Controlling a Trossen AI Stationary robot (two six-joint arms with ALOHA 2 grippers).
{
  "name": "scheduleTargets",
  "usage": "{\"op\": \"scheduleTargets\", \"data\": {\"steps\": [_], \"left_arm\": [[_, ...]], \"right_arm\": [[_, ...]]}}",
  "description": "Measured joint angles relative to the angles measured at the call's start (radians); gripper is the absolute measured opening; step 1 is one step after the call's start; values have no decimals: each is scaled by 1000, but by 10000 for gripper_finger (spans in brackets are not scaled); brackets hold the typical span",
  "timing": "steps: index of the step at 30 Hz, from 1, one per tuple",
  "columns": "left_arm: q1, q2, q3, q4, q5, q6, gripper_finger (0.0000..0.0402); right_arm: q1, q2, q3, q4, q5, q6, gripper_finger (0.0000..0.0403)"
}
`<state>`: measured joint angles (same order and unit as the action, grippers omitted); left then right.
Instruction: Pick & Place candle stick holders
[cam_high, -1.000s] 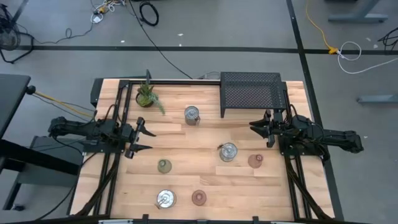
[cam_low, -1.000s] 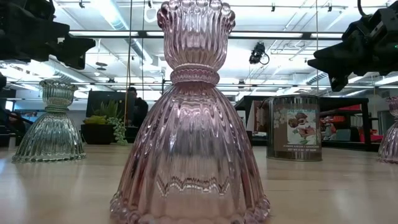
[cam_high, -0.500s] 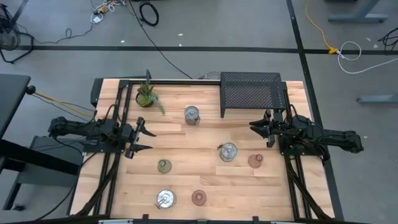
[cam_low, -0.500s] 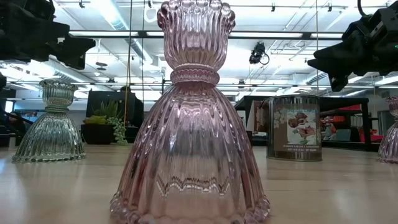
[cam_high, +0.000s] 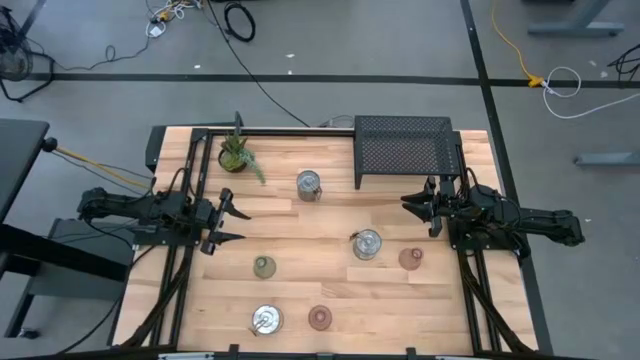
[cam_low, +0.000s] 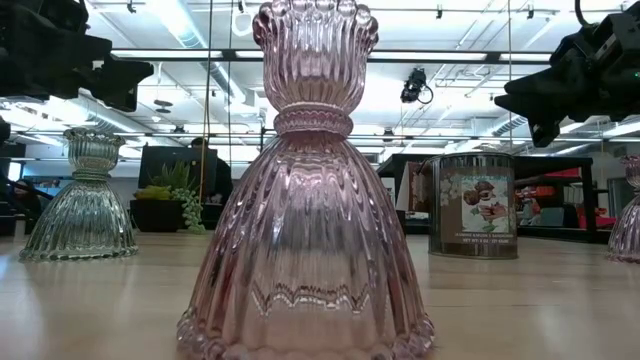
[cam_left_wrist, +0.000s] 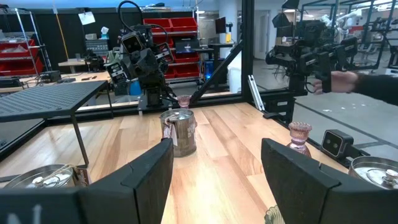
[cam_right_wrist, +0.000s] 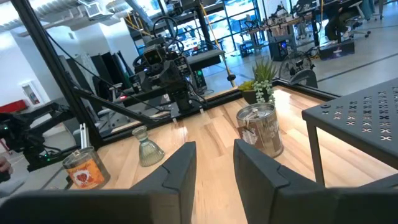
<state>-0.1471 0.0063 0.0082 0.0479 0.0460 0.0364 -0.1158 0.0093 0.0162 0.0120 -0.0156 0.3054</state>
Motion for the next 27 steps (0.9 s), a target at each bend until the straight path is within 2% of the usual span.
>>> {"op": "scheduleTargets", "data": {"steps": [2,7,12,18,21,24,25,27], "left_arm": [[0,0,0,1,-4,0,245],[0,0,0,7,-40,0,245],[0,0,0,13,-63,0,245],[0,0,0,21,-104,-1,245],[0,0,0,21,-122,-1,245],[0,0,0,23,-138,-1,245],[0,0,0,23,-141,-1,245],[0,0,0,23,-149,-1,245]], "right_arm": [[0,0,0,2,0,-6,107],[-1,0,0,80,39,-153,107],[-1,0,0,184,43,-154,107],[-1,-1,0,297,42,-31,107],[-1,0,0,283,54,-26,107],[-1,0,0,242,80,48,107],[-1,2,0,236,61,79,107],[-1,17,-1,268,-43,141,107]]}}
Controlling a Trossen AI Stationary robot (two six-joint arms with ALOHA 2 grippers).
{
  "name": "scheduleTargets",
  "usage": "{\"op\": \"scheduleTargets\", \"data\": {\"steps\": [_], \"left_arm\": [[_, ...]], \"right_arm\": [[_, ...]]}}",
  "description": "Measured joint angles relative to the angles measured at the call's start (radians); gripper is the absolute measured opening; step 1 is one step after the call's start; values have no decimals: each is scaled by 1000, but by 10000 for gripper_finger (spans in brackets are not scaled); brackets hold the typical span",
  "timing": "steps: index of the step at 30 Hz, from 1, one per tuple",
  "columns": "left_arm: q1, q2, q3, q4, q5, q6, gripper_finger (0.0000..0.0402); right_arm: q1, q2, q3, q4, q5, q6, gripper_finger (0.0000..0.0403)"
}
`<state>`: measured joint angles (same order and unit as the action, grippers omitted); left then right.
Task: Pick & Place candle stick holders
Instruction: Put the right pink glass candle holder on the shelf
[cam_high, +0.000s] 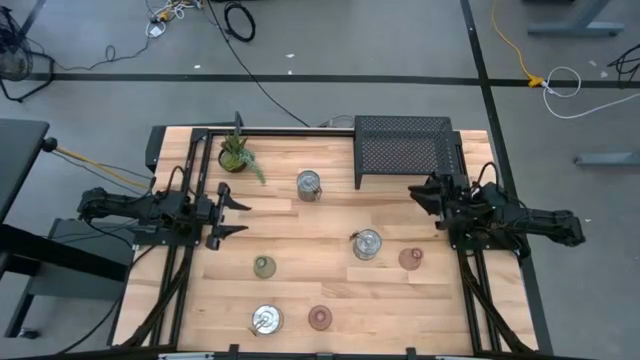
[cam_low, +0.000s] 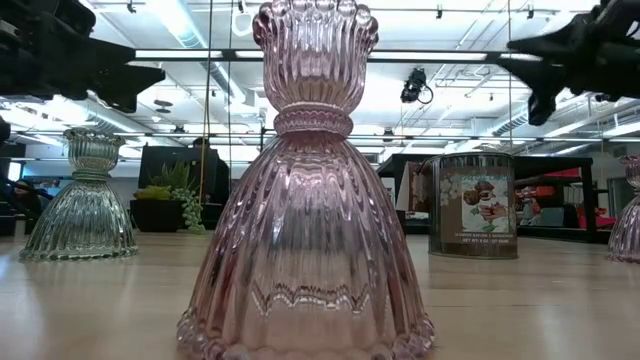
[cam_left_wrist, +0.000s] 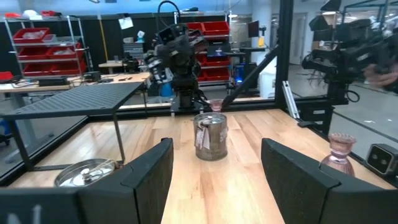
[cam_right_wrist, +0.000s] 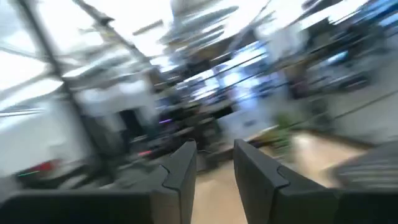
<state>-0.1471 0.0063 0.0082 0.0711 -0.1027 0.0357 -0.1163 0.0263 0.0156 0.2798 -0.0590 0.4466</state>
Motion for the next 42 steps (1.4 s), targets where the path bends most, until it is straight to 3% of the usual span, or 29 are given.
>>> {"op": "scheduleTargets", "data": {"steps": [4,6,15,18,21,25,33,42], "left_arm": [[0,0,0,6,-21,-2,245],[0,0,0,15,-27,-23,245],[0,0,0,20,-35,-50,245],[0,0,0,22,-35,-50,245],[0,0,0,23,-35,-51,245],[0,0,0,23,-35,-51,245],[0,0,0,23,-35,-51,245],[0,0,0,23,-35,-52,245]], "right_arm": [[13,44,33,167,-203,94,107],[40,94,88,125,-214,95,107],[199,521,524,-343,-184,34,107],[260,654,716,-614,-141,34,107],[321,776,897,-934,-76,133,107],[415,899,1053,-1156,-57,357,107],[647,1041,1096,-1271,-43,802,107],[813,1175,1095,-1394,146,1072,107]]}}
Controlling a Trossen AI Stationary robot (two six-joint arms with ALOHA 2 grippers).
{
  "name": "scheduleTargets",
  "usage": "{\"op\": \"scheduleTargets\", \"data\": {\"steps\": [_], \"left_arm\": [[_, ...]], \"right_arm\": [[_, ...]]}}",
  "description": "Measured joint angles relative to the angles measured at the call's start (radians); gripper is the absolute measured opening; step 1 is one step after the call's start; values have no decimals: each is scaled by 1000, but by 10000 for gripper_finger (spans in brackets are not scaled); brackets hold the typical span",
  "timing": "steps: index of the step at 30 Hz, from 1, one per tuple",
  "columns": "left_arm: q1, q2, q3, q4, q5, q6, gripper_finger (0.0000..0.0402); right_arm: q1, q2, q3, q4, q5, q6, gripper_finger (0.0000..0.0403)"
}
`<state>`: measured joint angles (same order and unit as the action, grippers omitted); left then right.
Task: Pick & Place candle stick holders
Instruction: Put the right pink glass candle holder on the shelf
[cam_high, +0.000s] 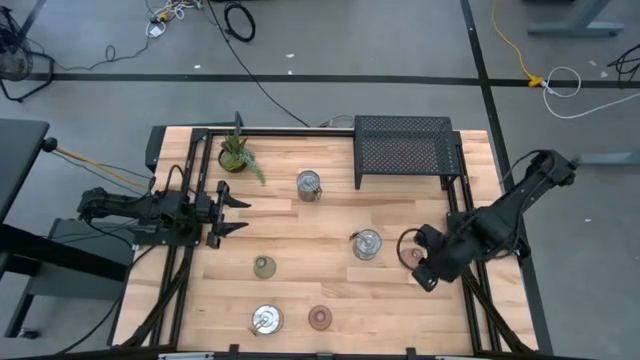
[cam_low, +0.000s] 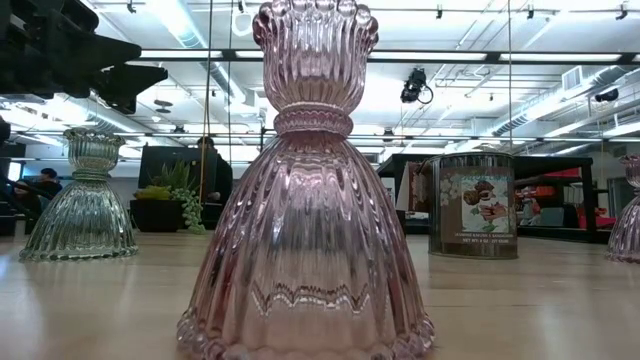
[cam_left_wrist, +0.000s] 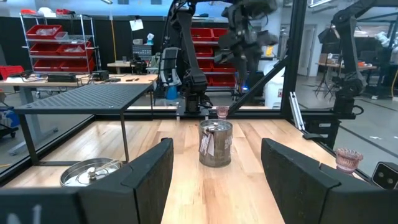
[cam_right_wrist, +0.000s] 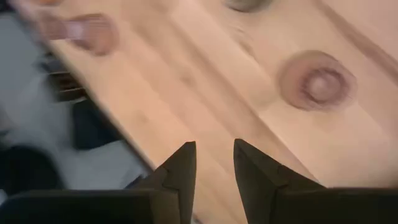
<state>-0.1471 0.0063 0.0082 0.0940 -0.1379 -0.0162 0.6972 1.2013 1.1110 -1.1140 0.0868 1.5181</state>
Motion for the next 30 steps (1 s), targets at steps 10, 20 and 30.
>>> {"op": "scheduleTargets", "data": {"steps": [10,20,30], "left_arm": [[0,0,0,12,0,0,245],[0,0,0,14,0,0,245],[0,0,0,14,0,0,245]], "right_arm": [[26,85,-1,-191,-46,9,112],[14,90,-1,-196,28,18,213],[5,94,-145,-59,44,41,295]]}}
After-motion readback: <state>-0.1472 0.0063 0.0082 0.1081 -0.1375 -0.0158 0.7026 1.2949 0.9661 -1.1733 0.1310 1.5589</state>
